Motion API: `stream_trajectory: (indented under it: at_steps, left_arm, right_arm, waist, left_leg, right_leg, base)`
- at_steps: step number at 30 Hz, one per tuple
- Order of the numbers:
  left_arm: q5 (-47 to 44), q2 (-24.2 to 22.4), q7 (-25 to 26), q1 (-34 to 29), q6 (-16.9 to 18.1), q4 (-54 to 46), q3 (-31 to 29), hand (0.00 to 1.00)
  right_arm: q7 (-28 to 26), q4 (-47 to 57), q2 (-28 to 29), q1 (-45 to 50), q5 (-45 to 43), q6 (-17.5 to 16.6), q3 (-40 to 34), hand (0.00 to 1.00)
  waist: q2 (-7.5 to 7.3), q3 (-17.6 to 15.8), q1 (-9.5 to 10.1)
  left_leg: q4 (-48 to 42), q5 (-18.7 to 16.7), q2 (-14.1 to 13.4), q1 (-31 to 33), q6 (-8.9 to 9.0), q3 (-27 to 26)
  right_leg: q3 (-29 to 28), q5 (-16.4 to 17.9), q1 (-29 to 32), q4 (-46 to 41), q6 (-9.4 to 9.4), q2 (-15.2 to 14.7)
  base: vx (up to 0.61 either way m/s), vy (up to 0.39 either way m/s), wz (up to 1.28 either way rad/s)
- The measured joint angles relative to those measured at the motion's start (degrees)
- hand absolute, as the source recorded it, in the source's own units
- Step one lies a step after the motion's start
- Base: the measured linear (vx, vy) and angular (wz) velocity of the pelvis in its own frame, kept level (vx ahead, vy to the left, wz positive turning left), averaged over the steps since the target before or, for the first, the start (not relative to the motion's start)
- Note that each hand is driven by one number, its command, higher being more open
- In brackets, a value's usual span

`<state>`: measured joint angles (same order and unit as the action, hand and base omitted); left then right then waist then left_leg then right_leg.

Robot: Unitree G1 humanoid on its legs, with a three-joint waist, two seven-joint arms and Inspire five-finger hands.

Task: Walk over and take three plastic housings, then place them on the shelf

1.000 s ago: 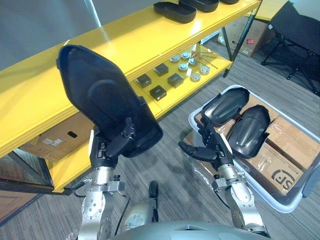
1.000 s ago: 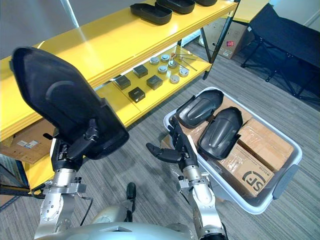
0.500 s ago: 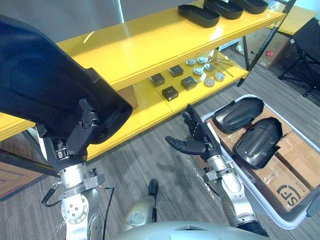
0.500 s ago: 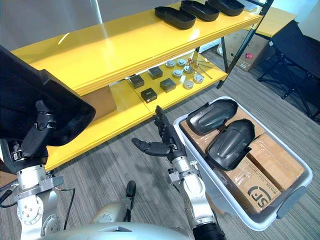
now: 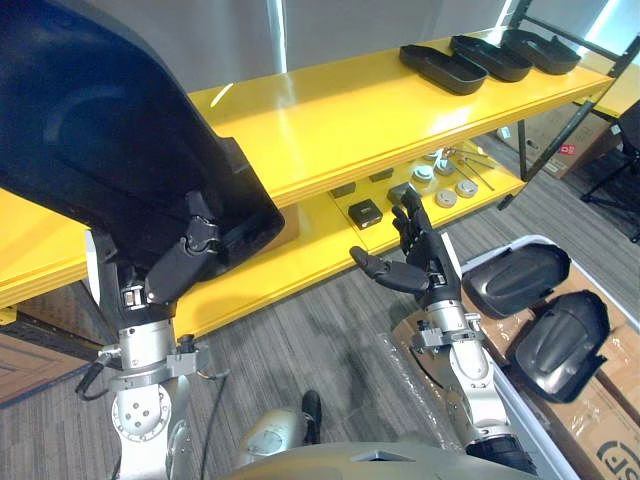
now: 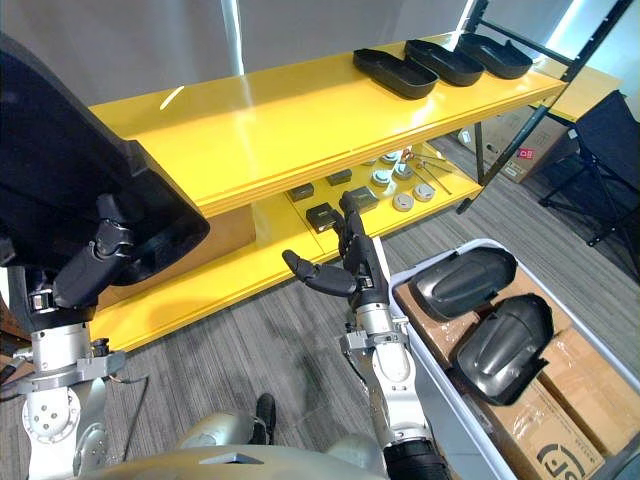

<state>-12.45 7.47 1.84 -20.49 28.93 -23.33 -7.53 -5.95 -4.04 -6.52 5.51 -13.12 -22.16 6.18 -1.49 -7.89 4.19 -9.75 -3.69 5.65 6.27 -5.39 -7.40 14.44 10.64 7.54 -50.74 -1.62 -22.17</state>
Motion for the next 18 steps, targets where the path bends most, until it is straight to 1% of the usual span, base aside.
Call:
stream_trajectory:
  at_steps: [1,2,3,4,5,6,7,8,9,10,11,12,13,14,15,17,18]
  left_arm:
    - [0.06,0.24,0.21,0.23,-0.08,0.45,-0.29,0.0]
    - [-0.05,0.66,1.08,0.54,-0.56,0.77,-0.67,0.0]
    - [-0.47,1.11,1.9,1.25,-0.92,0.83,-0.74,0.0]
    - [-0.54,1.43,1.98,1.95,-1.11,0.98,-0.73,0.0]
    - [-0.44,1.9,2.1,3.45,-1.42,1.69,-0.65,0.0]
    - [0.02,2.68,2.63,5.33,-1.83,3.29,-0.07,0.0]
    - [0.11,2.74,2.94,6.5,-1.94,4.77,0.44,0.0]
    - [0.07,2.45,3.06,6.73,-2.04,5.33,0.53,0.0]
    - [0.03,2.29,3.22,6.64,-2.19,5.4,0.63,0.0]
    - [-0.34,2.1,3.74,6.66,-2.59,5.39,0.67,0.0]
    - [-1.1,1.85,4.13,6.69,-3.55,5.42,0.99,0.0]
    - [-1.17,1.2,4.09,6.85,-4.05,5.78,1.15,0.0]
    - [-1.19,0.54,3.78,6.92,-4.27,6.07,1.59,0.0]
    - [-1.16,0.0,1.97,7.53,-4.33,6.71,3.95,0.0]
    - [-1.16,-0.08,1.09,7.69,-4.35,6.88,4.94,0.0]
    - [-0.48,-0.01,-0.18,7.44,-4.39,6.92,7.18,0.0]
    - [-0.38,0.07,-0.1,7.47,-4.46,6.92,7.17,0.0]
  right_arm:
    - [-0.15,0.0,-0.01,-0.08,-0.78,0.0,0.0,1.0]
    - [-0.31,0.21,0.02,-0.65,-1.34,0.0,-0.23,1.0]
    - [-0.34,1.08,-0.01,-1.46,-1.38,0.0,-1.05,1.0]
    - [-0.27,1.91,-0.03,-1.68,-1.39,0.0,-1.66,1.0]
    - [-0.2,3.19,-0.03,-1.85,-1.49,0.02,-3.03,1.0]
    - [-0.32,4.55,-0.04,-1.87,-1.67,0.05,-5.16,1.0]
    - [-0.8,5.39,-0.11,-1.96,-2.3,0.06,-7.38,1.0]
    - [-1.34,5.59,-0.26,-2.08,-3.87,0.06,-8.45,1.0]
    - [-1.5,5.64,-0.41,-2.1,-4.31,0.06,-9.03,1.0]
    - [-1.6,5.63,-0.62,-2.13,-3.95,0.09,-10.15,1.0]
    - [-1.93,5.61,-0.74,-1.89,-3.94,0.21,-11.05,1.0]
    - [-2.19,5.47,-1.11,-1.82,-3.93,0.27,-12.07,1.0]
    - [-2.17,5.45,-1.52,-1.73,-3.92,0.39,-12.79,1.0]
    - [-1.79,5.41,-1.9,-0.76,-3.62,0.4,-15.24,1.0]
    - [-1.39,5.25,-2.18,-0.52,-3.46,0.43,-16.31,1.0]
    - [-1.29,4.62,-3.26,-0.64,-3.35,0.42,-17.83,1.0]
    - [-1.54,4.62,-3.33,-1.19,-3.27,0.27,-17.84,1.0]
  waist:
    - [0.19,-0.17,0.1]
    - [0.55,-0.38,0.01]
    - [0.67,-0.42,-0.54]
    - [0.74,-0.4,-1.0]
    - [0.82,-0.42,-1.82]
    - [0.73,-0.37,-3.02]
    - [0.62,-0.31,-3.7]
    - [0.47,-0.19,-3.83]
    - [0.36,-0.11,-3.97]
    - [0.24,-0.06,-3.88]
    - [0.09,0.01,-4.1]
    - [0.42,-0.11,-4.23]
    - [1.23,-0.17,-4.39]
    - [2.87,-0.03,-5.32]
    - [3.67,0.13,-5.5]
    - [4.16,0.3,-5.26]
    - [4.02,0.27,-5.18]
  left_leg:
    - [0.64,-0.11,0.04,-1.54,-0.06,0.11]
    - [1.53,-0.11,0.04,-3.75,-0.17,0.55]
    - [2.15,-0.44,0.02,-5.03,-0.17,1.47]
    - [2.11,-0.56,0.08,-5.09,-0.2,2.25]
    - [2.02,-0.57,0.31,-5.14,-0.23,3.33]
    - [2.08,-0.58,0.94,-5.79,-0.24,5.35]
    - [2.08,-1.11,1.61,-7.0,-0.23,7.98]
    - [1.82,-1.48,1.93,-7.66,0.27,9.43]
    - [1.61,-1.7,1.98,-7.94,0.64,9.79]
    - [0.17,-2.5,2.07,-7.63,1.97,9.78]
    - [-1.52,-3.75,2.2,-7.22,4.05,7.73]
    - [-2.44,-5.01,1.6,-7.15,5.59,4.61]
    - [-3.42,-6.52,0.36,-6.55,6.65,2.02]
    - [-4.55,-9.42,-5.67,-5.77,5.73,-9.39]
    - [-2.23,-7.43,-7.78,-6.45,6.29,-11.81]
    - [2.2,-3.87,-7.67,-8.68,5.52,-12.93]
    - [1.9,-3.84,-7.71,-8.61,5.49,-12.92]
  right_leg:
    - [0.21,1.21,0.76,1.39,-0.36,1.22]
    - [0.61,2.79,2.4,5.68,-0.53,3.75]
    - [-0.16,2.92,4.63,11.69,-0.65,6.51]
    - [-1.45,2.68,5.56,15.16,-1.04,7.74]
    - [-4.62,1.66,6.24,20.75,-2.74,9.65]
    - [-8.22,0.07,6.14,26.34,-5.26,11.18]
    - [-9.24,-1.16,5.34,28.61,-6.8,11.22]
    - [-8.92,-1.79,4.38,30.04,-7.43,11.2]
    - [-8.08,-2.31,3.78,30.96,-6.79,11.31]
    - [-6.04,-3.55,2.36,32.36,-5.79,11.47]
    - [-3.79,-7.82,-0.38,34.56,-3.57,11.39]
    - [-1.31,-7.61,-3.01,36.95,-3.01,10.83]
    - [0.26,-7.91,-4.38,38.27,-2.8,10.87]
    - [4.59,-7.74,-6.77,39.32,-2.48,11.24]
    - [5.12,-7.62,-7.24,39.17,-2.32,11.54]
    - [4.96,-7.18,-8.08,39.01,-2.25,11.48]
    - [4.28,-7.09,-8.12,39.41,-2.24,11.63]
  base:
    - [0.35,0.108,0.03]
    - [0.33,0.076,0.08]
    - [0.3,0.061,0.25]
    - [0.23,0.03,0.6]
    - [0.27,-0.007,1.05]
    - [0.33,-0.05,1.43]
    - [0.34,-0.077,1.42]
    - [0.24,-0.092,1.06]
    - [0.24,-0.109,0.91]
    - [0.31,-0.161,1.03]
    - [0.29,-0.162,1.15]
    - [0.21,-0.133,0.97]
    - [0.17,-0.11,1.33]
    - [0.16,-0.095,1.22]
    - [0.16,-0.077,1.18]
    - [0.16,-0.001,0.33]
    - [0.15,0.005,-0.01]
